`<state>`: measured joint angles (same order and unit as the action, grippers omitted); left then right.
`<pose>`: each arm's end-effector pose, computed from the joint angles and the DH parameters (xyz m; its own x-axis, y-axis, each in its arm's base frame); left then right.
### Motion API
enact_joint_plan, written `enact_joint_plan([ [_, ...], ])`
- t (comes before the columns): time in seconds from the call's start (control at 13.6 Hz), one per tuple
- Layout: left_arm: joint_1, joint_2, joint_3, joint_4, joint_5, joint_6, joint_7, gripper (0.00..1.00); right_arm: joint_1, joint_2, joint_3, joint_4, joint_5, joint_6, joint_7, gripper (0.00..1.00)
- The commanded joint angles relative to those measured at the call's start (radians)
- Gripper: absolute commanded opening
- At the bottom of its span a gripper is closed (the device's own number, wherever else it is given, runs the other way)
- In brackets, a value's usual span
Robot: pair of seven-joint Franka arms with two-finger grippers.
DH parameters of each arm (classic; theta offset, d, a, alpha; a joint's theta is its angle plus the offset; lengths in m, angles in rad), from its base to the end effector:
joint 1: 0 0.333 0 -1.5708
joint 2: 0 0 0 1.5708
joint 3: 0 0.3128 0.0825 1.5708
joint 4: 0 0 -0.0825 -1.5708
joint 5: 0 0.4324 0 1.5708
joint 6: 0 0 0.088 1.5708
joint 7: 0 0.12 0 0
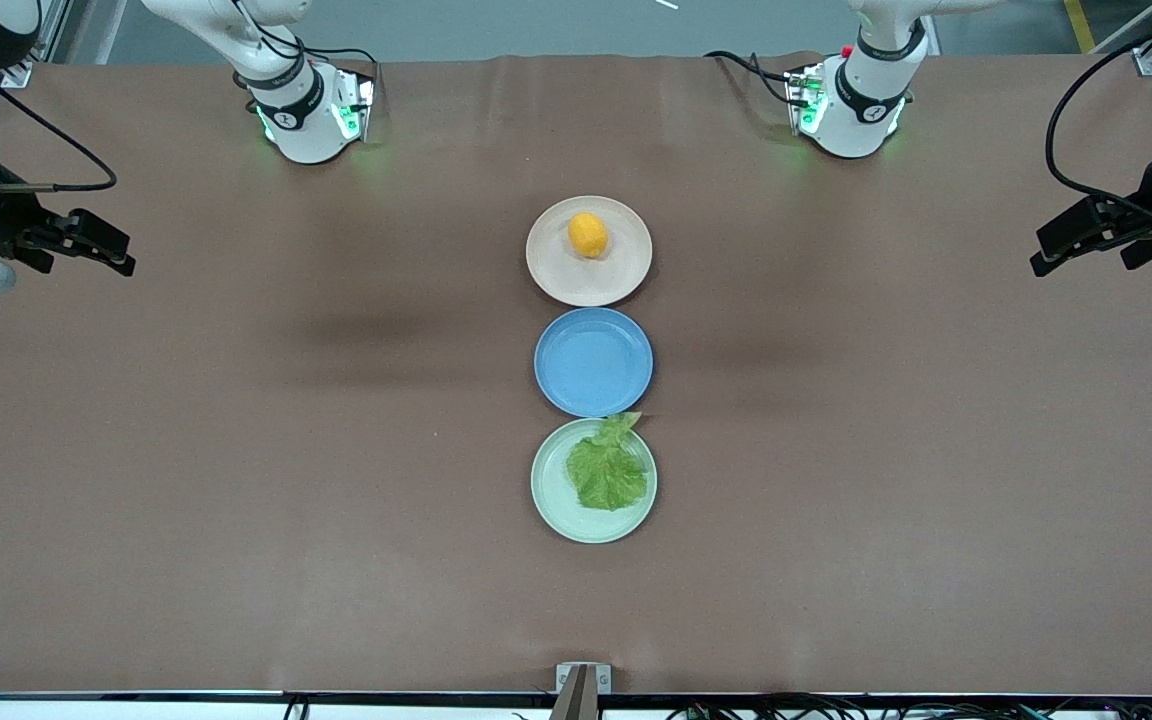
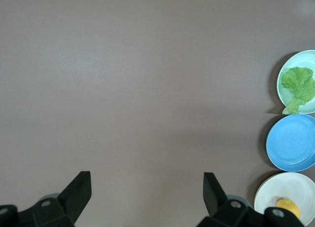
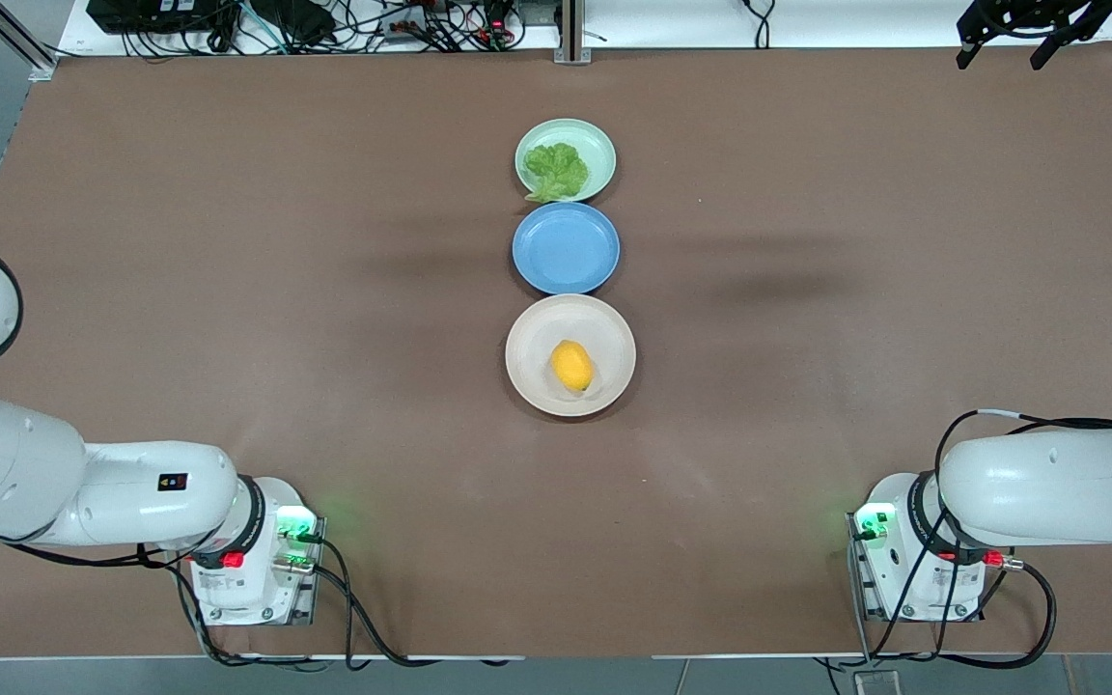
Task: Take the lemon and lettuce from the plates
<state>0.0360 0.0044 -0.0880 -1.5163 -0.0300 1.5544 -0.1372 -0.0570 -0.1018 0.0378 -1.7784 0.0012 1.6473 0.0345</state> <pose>0.6026 -0.0349 0.6326 0.9960 0.0846 0.0293 0.0836 -0.9959 0.0347 0.5734 -0.0101 0.5664 0.9981 -0.0541 -0.0293 -0.0540 -0.9985 0.0037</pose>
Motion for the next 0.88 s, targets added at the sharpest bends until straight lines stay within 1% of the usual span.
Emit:
enact_joint_plan([
  [0.0,0.005,0.006,-0.004,0.013,-0.013,0.003,0.018,1.00,-0.009,-0.018,0.011,-0.013,0.014,0.000,0.001,1.00],
  [0.37,-0.005,0.009,-0.006,0.011,-0.008,-0.007,-0.004,1.00,-0.007,-0.018,0.011,-0.009,0.014,0.000,0.002,1.00],
  [0.51,-0.018,0.009,-0.018,0.013,-0.016,-0.007,-0.008,1.00,-0.011,-0.009,0.010,-0.003,0.013,-0.001,-0.001,1.00],
  [0.66,-0.042,0.046,-0.022,0.013,-0.016,-0.005,-0.007,1.00,-0.007,0.043,0.010,0.030,0.014,-0.001,-0.001,1.00],
  [0.81,-0.096,0.104,-0.029,0.013,-0.051,0.013,-0.039,1.00,-0.003,0.126,0.010,0.052,0.019,0.011,-0.007,1.00],
])
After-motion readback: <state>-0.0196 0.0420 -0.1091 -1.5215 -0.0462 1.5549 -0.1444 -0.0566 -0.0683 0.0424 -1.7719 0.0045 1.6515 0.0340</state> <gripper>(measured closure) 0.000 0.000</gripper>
